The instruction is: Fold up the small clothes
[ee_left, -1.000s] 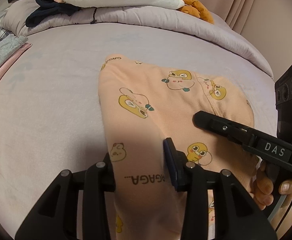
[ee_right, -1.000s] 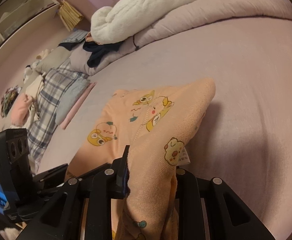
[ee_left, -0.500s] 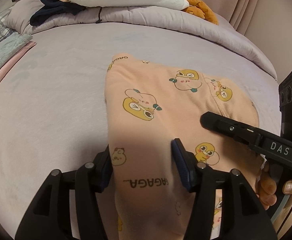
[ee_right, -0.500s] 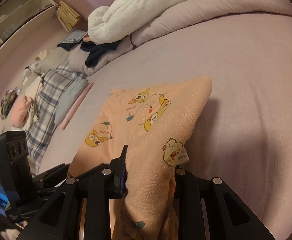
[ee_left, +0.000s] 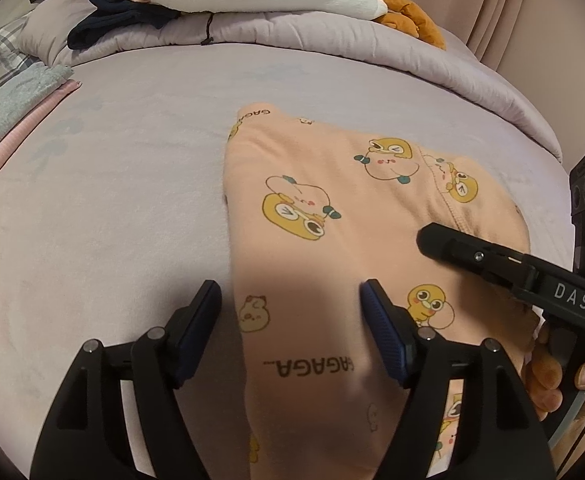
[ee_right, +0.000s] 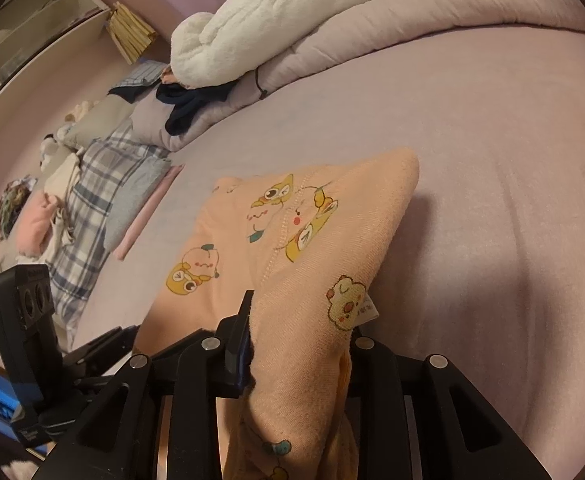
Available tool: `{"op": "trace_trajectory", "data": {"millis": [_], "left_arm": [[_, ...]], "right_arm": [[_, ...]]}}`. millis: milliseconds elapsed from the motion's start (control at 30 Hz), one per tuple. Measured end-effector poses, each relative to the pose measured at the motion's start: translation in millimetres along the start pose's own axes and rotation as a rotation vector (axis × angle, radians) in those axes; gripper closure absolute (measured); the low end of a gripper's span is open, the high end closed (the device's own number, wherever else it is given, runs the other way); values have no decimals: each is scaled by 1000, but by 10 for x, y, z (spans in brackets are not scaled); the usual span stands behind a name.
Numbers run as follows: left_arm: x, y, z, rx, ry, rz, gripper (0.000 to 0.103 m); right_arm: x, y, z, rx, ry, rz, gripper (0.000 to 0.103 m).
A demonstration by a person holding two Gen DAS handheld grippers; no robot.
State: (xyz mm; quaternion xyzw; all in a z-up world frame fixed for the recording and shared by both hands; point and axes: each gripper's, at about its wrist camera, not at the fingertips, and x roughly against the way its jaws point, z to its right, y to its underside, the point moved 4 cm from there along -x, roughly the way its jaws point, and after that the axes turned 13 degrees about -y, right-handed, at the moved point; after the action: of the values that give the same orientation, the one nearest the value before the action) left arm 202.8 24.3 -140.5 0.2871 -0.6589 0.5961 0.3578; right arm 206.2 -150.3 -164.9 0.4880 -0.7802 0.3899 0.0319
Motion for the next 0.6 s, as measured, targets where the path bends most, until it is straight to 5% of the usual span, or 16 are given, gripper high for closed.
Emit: {"op": "trace_trajectory", "data": {"millis": [600], "left_arm": [[40,50,-44,1,-3,-10,26]], "right_arm": [[97,-26,22,-44,30,18,69]]}}
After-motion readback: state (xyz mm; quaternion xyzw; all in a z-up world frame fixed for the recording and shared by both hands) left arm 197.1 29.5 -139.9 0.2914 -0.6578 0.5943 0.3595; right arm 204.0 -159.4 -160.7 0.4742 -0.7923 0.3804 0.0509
